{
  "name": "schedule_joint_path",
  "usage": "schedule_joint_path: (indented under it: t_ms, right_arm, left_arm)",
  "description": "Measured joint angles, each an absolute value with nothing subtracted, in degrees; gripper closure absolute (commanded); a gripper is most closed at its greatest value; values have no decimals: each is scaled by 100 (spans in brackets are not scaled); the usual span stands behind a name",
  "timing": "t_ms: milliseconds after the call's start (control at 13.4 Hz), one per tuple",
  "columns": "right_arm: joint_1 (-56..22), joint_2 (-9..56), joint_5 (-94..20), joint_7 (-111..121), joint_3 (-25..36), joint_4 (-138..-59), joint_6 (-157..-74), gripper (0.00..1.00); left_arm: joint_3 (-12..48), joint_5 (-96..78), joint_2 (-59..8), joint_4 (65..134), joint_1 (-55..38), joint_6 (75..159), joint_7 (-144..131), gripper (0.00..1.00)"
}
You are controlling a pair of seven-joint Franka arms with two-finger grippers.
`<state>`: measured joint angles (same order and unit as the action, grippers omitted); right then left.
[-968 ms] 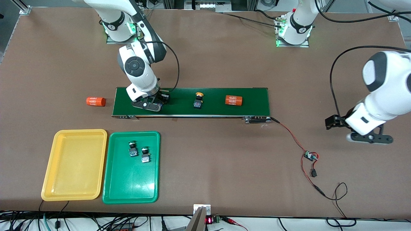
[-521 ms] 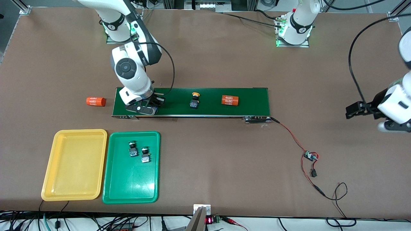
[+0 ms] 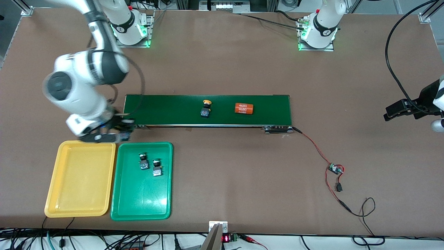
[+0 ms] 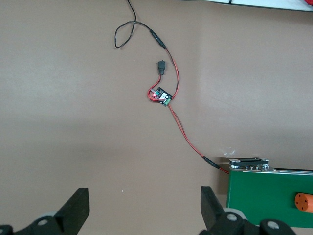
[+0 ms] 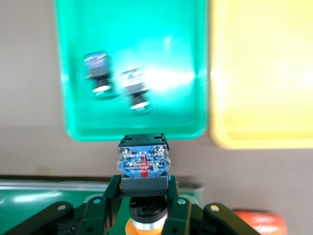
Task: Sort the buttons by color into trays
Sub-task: 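Carry the orange-based button to the yellow tray and release it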
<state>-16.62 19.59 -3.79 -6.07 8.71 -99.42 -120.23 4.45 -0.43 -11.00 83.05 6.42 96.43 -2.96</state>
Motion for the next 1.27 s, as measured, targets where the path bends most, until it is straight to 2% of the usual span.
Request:
schedule_joint_path:
  t_ms: [521,745,819,894,968,1117,1192,1266]
  right_arm:
    - [-473,3797,-122,48,888,-8565,-12380,97]
    - [-63,4233,-123,483,884,-8261,-12753,97]
    - [54,4319,-126,587,882,-8243,-12822,93]
    - [155,4384,-148,645,877,-8236,-12866,88]
    - [219,4420,-204,687,864,-8234,-12888,77]
    - [233,4433,-287,698,822,-8232,-12894,68]
    - [226,4440,-306,697,800,-8232,-12894,43]
    - [221,4451,-309,697,782,-8232,-12894,32]
  left_arm:
    - [446,-43,-590,8815,641,9643,-296,0]
    - [447,-43,-469,8961,641,9643,-296,0]
    - [448,-43,-464,8978,640,9643,-296,0]
    - [448,-43,-465,8985,641,9643,-296,0]
    - [451,-43,-464,8985,637,9643,-296,0]
    - [455,-43,-461,8972,611,9647,-296,0]
    - [455,-43,-457,8962,599,9648,-296,0]
    - [455,-43,-451,8958,596,9649,-296,0]
